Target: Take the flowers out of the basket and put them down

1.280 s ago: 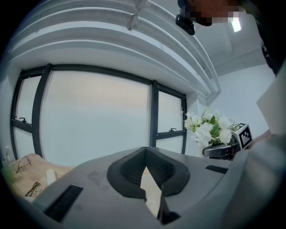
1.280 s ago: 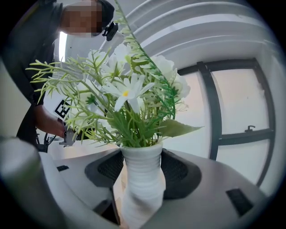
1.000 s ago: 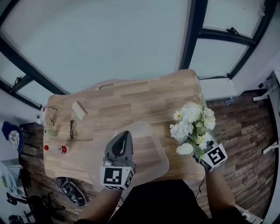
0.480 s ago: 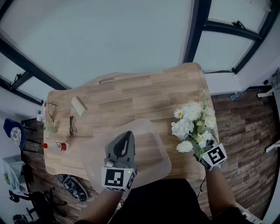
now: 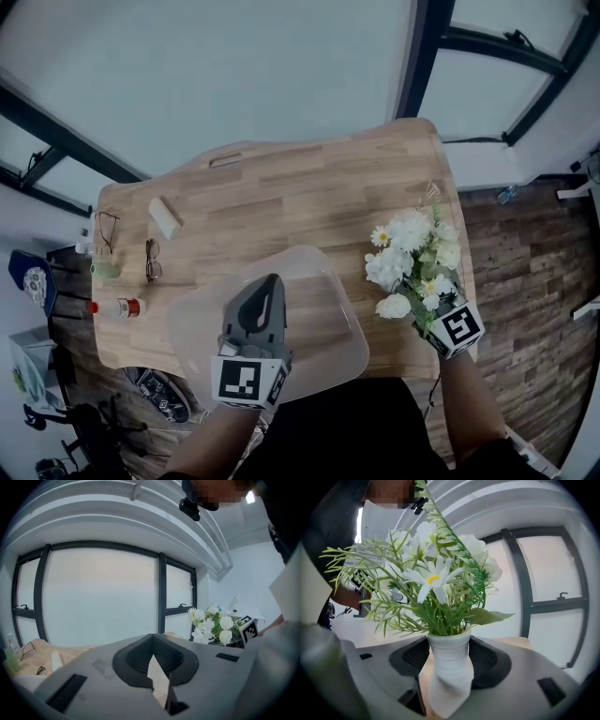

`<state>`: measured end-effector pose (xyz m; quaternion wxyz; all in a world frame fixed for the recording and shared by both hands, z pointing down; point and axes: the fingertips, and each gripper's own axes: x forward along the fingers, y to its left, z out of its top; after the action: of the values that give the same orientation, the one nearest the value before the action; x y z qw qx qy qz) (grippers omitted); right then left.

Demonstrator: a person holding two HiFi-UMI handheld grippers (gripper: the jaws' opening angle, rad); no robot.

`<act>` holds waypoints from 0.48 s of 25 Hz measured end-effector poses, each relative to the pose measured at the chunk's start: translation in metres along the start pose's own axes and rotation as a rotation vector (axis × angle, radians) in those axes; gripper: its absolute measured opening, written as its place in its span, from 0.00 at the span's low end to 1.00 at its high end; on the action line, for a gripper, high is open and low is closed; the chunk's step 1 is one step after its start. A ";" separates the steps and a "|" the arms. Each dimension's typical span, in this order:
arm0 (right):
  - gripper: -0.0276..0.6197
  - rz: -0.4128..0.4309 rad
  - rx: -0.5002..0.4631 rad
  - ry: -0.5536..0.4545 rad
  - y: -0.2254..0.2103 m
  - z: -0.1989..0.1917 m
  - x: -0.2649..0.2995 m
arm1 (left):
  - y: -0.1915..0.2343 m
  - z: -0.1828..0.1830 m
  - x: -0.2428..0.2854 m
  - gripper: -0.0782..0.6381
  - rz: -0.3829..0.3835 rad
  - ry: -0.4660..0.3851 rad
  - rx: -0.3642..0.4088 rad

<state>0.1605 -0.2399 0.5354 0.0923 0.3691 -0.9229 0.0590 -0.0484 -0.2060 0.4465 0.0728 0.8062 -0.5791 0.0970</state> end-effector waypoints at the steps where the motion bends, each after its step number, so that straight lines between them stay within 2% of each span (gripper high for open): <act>1: 0.47 -0.002 0.001 -0.001 0.000 -0.002 0.001 | 0.000 -0.001 0.000 0.12 0.001 0.001 0.000; 12: 0.47 0.002 0.002 -0.018 0.000 -0.012 0.016 | 0.001 -0.012 -0.002 0.11 0.002 0.031 0.003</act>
<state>0.1508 -0.2483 0.5510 0.0834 0.3687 -0.9241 0.0567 -0.0512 -0.2016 0.4579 0.0805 0.8041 -0.5787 0.1104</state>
